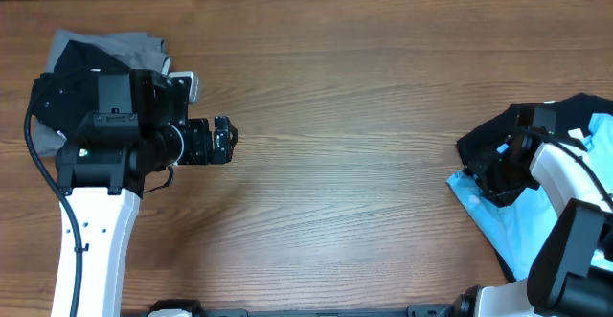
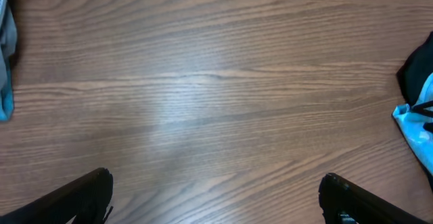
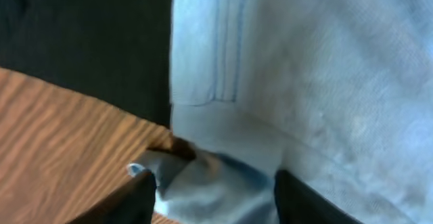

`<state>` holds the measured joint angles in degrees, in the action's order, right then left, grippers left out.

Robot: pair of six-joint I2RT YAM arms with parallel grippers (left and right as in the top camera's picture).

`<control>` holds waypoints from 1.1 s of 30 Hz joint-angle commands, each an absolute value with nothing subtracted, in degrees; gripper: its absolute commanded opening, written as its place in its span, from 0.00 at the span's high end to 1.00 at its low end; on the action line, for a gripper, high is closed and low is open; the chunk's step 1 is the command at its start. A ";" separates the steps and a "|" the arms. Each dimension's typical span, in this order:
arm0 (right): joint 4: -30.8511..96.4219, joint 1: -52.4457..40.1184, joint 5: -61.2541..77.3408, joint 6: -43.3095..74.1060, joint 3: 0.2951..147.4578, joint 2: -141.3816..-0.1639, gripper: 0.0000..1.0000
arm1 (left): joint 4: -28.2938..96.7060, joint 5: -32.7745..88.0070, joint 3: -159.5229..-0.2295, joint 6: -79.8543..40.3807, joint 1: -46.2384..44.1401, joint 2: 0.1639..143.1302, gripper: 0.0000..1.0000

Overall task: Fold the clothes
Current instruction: 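Reach the right gripper to the light-blue T-shirt and grasp its edge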

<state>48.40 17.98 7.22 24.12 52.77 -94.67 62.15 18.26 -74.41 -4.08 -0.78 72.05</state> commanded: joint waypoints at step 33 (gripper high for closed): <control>62.28 17.96 29.78 11.92 75.05 -80.90 0.96 | 56.21 35.90 -75.96 -1.67 -11.86 72.90 0.07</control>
<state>63.02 18.02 22.63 13.02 71.61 -82.72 57.71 31.79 -74.41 -2.79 -9.85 72.44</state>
